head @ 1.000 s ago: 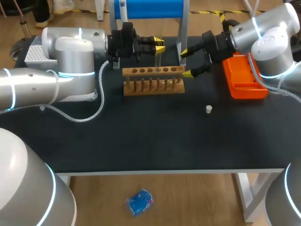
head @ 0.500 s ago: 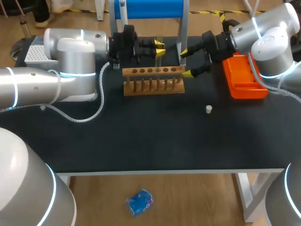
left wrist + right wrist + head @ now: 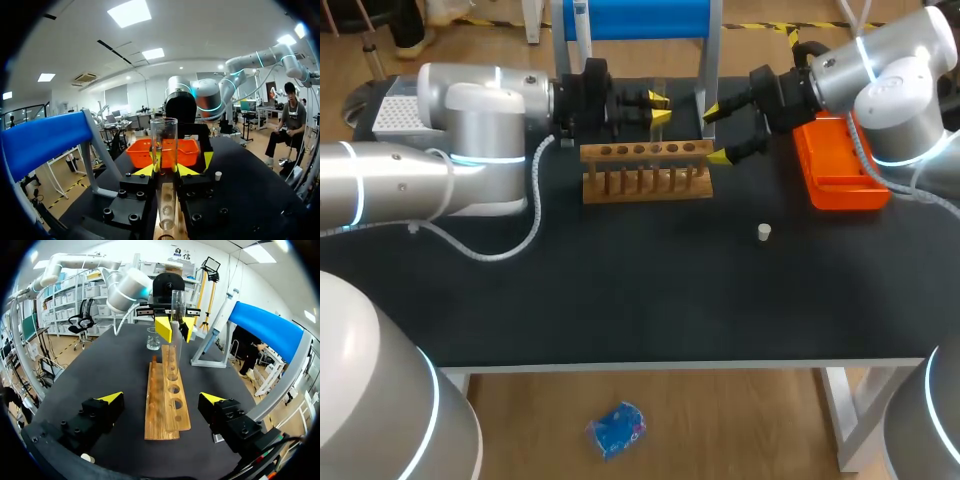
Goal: Invert the test tube, pick up the pipette, mount the tip to pipette, aspirate from beaker and dispense into the tube, eject the tip, return the pipette, and cap with the stopper.
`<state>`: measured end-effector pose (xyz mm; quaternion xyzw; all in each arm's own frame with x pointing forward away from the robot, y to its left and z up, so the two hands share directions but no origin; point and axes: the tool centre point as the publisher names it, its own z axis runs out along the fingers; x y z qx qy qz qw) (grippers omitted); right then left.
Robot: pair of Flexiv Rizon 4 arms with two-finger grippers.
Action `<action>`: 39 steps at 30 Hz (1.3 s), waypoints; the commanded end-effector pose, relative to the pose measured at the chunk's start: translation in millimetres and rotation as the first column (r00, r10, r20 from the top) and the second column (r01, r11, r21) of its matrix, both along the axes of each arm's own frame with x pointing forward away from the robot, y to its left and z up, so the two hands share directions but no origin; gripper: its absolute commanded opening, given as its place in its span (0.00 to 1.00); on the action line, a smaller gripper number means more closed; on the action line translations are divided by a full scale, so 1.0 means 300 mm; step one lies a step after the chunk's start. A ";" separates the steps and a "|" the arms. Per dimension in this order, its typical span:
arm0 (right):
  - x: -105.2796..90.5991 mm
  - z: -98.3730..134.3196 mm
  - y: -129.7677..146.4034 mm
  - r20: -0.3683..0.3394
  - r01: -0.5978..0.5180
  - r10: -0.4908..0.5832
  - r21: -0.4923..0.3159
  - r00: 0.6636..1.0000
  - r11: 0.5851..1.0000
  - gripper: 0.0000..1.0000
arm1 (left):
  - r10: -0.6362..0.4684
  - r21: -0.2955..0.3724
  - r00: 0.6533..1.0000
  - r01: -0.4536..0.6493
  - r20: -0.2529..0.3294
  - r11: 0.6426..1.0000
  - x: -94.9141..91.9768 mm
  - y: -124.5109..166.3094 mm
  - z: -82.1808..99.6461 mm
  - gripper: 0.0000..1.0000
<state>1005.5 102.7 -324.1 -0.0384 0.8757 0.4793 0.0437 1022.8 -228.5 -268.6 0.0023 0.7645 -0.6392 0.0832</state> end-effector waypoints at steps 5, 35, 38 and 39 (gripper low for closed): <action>0.001 -0.001 -0.001 0.000 0.000 0.000 0.000 1.000 1.000 1.00 | -0.001 0.004 1.000 0.002 -0.014 1.000 0.007 -0.002 -0.033 0.00; 0.001 -0.001 -0.001 0.000 0.000 0.000 0.000 1.000 1.000 1.00 | -0.015 0.053 0.998 0.018 -0.058 0.998 0.033 0.010 -0.099 0.00; 0.001 -0.001 -0.001 0.000 0.000 0.000 0.000 1.000 1.000 1.00 | 0.002 0.049 0.999 0.000 -0.052 0.999 0.038 0.012 -0.096 1.00; 0.001 -0.001 -0.001 0.000 0.000 0.000 0.000 1.000 1.000 1.00 | 0.001 0.047 0.998 0.002 -0.056 0.999 0.041 0.014 -0.093 1.00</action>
